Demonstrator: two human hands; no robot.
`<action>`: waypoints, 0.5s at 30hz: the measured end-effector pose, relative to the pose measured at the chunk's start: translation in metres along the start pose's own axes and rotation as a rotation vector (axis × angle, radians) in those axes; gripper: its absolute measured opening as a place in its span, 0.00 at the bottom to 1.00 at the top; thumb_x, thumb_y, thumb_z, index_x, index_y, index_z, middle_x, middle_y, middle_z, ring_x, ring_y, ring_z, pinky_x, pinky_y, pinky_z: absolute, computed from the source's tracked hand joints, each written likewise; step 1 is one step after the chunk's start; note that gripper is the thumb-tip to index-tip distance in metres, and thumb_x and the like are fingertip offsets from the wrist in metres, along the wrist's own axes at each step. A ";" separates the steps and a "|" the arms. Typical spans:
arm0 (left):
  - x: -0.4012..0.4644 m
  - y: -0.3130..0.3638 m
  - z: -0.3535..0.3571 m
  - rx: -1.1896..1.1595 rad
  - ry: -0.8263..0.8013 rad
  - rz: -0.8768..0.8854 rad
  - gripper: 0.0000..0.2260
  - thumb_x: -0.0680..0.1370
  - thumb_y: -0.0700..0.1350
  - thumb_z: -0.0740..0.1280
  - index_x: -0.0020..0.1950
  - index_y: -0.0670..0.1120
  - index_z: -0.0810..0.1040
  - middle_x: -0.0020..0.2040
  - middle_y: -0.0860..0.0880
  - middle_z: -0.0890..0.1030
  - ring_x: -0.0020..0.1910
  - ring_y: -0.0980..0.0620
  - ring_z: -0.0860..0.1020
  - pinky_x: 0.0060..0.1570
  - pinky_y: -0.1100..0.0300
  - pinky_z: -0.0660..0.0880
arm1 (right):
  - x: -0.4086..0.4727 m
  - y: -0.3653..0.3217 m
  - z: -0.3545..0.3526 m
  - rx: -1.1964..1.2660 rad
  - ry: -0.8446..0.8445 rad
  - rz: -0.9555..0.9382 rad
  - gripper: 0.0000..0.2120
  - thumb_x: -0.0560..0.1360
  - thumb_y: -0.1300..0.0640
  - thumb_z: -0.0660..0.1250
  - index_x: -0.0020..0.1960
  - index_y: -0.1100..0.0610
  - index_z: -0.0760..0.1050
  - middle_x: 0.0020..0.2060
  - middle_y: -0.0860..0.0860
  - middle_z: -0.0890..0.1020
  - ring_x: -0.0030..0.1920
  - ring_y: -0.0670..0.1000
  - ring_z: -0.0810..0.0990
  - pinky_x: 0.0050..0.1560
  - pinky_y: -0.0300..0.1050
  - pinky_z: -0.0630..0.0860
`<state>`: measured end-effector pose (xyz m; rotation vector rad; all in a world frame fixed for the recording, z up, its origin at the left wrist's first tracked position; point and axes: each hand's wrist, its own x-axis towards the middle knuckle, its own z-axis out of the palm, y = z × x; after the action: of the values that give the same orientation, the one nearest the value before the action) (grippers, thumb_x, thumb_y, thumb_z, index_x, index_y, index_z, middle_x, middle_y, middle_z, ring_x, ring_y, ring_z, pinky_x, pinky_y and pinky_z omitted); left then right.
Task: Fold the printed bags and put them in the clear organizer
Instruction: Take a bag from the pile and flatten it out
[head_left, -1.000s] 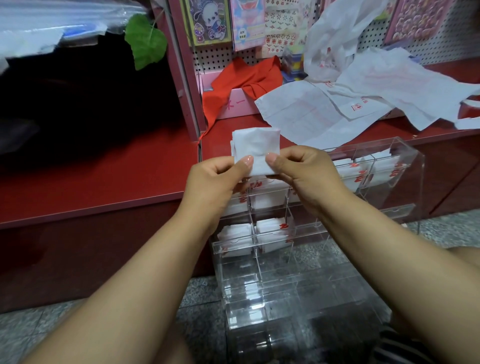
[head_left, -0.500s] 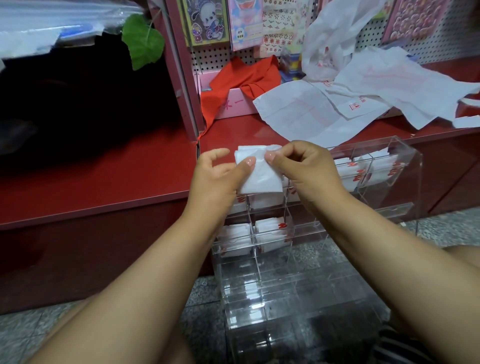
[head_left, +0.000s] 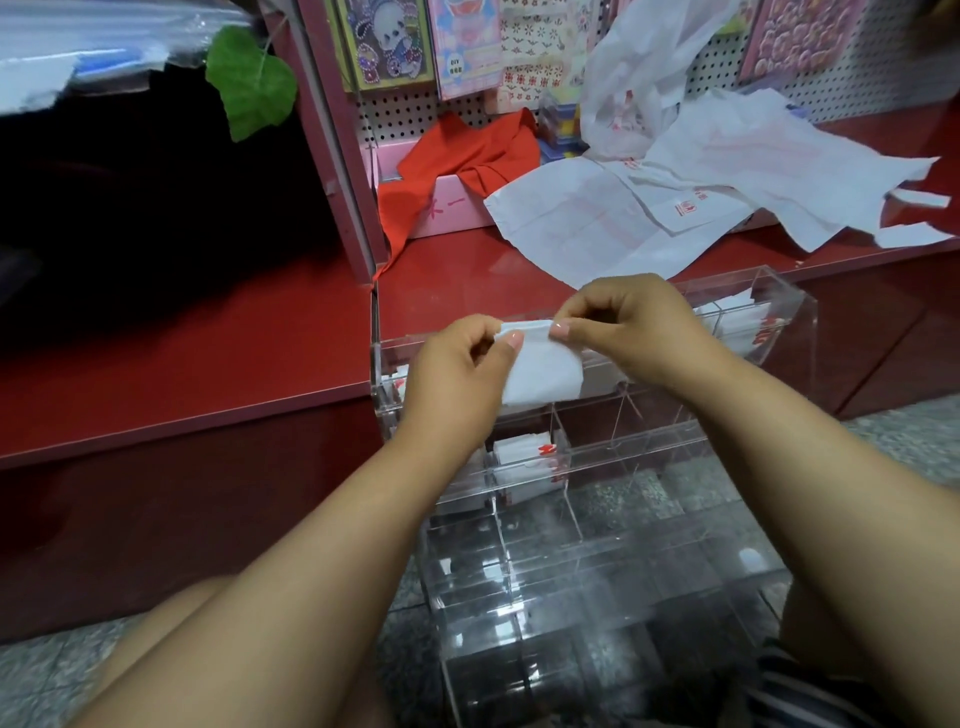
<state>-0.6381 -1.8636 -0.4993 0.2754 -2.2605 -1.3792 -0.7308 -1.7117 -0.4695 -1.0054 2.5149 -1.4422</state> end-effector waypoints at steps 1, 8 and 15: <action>0.001 -0.002 0.003 0.082 -0.012 0.034 0.13 0.79 0.45 0.66 0.35 0.54 0.75 0.34 0.54 0.74 0.35 0.56 0.72 0.39 0.61 0.70 | 0.000 0.003 -0.005 -0.061 -0.019 -0.004 0.04 0.72 0.59 0.73 0.38 0.54 0.81 0.36 0.47 0.82 0.35 0.39 0.78 0.37 0.32 0.72; -0.005 -0.008 0.033 0.248 -0.092 0.010 0.05 0.76 0.45 0.70 0.42 0.50 0.84 0.31 0.56 0.76 0.34 0.56 0.74 0.38 0.62 0.70 | -0.006 0.030 -0.023 -0.284 -0.091 0.068 0.07 0.68 0.57 0.77 0.35 0.48 0.81 0.31 0.48 0.78 0.31 0.45 0.72 0.32 0.39 0.65; -0.009 -0.025 0.058 0.348 -0.176 -0.066 0.06 0.77 0.49 0.69 0.49 0.51 0.86 0.39 0.50 0.85 0.41 0.48 0.81 0.44 0.52 0.78 | -0.012 0.055 -0.016 -0.528 -0.197 0.118 0.04 0.70 0.55 0.75 0.37 0.51 0.82 0.29 0.44 0.77 0.31 0.41 0.72 0.31 0.39 0.64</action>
<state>-0.6609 -1.8260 -0.5458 0.3566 -2.6584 -1.0703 -0.7551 -1.6742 -0.5067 -0.9755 2.8002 -0.6159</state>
